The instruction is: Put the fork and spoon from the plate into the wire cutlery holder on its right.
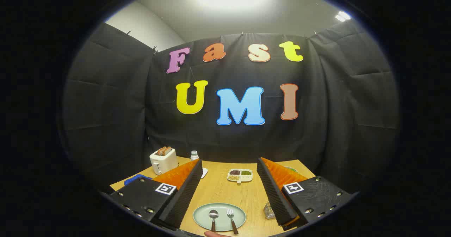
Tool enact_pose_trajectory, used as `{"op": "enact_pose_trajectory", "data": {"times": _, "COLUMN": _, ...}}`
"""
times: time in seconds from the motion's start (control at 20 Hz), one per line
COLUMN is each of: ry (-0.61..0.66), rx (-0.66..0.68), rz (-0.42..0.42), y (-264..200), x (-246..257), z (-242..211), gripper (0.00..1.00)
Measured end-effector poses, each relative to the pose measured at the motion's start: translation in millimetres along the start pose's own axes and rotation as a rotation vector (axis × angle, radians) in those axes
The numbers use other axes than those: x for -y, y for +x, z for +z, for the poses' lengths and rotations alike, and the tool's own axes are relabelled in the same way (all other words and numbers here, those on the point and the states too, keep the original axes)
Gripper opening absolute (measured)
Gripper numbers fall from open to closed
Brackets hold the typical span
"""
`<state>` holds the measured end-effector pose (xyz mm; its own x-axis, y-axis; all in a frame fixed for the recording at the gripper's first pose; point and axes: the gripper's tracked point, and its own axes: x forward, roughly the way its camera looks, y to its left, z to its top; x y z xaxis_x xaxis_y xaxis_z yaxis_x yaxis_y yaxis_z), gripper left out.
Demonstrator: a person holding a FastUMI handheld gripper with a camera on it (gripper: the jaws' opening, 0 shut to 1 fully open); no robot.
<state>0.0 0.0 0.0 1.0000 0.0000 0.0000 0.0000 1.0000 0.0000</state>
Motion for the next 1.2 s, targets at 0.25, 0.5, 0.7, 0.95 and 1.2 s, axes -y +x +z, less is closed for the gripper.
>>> {"op": "enact_pose_trajectory", "data": {"times": 0.25, "ry": -0.007, "rx": -0.010, "rz": -0.001, "y": -0.1, "x": -2.3, "z": -1.5, "gripper": 0.95}}
{"op": "enact_pose_trajectory", "data": {"times": 0.5, "ry": -0.008, "rx": -0.007, "rz": -0.003, "y": -1.2, "x": -4.4, "z": 0.7, "gripper": 0.95}}
{"op": "enact_pose_trajectory", "data": {"times": 0.7, "ry": -0.005, "rx": -0.016, "rz": -0.001, "y": 0.0, "x": -6.1, "z": -2.6, "gripper": 0.95}}
{"op": "enact_pose_trajectory", "data": {"times": 0.95, "ry": -0.005, "rx": -0.022, "rz": -0.003, "y": 0.3, "x": -5.3, "z": -3.7, "gripper": 0.95}}
{"op": "enact_pose_trajectory", "data": {"times": 1.2, "ry": -0.011, "rx": -0.040, "rz": -0.009, "y": 2.2, "x": -1.7, "z": -10.3, "gripper": 0.95}}
